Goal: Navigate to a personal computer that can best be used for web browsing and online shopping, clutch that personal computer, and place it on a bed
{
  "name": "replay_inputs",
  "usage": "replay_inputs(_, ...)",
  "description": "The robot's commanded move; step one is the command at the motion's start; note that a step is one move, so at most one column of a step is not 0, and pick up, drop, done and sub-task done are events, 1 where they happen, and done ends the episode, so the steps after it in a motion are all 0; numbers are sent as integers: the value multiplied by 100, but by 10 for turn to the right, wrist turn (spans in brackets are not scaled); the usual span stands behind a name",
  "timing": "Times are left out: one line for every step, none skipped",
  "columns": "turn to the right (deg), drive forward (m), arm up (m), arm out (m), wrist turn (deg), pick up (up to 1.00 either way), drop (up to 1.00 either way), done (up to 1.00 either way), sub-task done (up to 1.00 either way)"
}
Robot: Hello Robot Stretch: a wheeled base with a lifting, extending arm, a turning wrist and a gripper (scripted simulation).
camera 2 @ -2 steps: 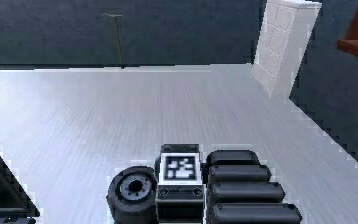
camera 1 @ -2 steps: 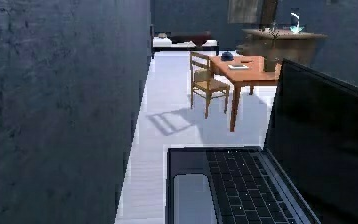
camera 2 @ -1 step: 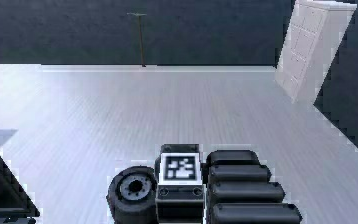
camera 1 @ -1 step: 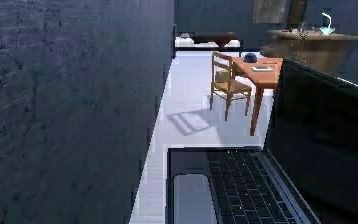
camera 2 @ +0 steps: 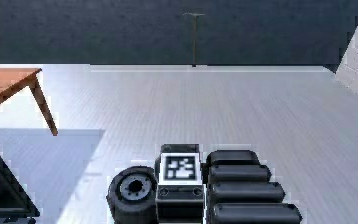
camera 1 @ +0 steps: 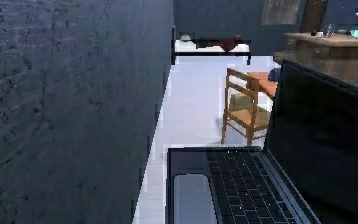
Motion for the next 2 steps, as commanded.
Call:
replay_inputs(0, 100, 0, 0, 0, 0, 0, 0, 0)
replay_inputs(0, 100, 0, 0, 0, 0, 0, 0, 0)
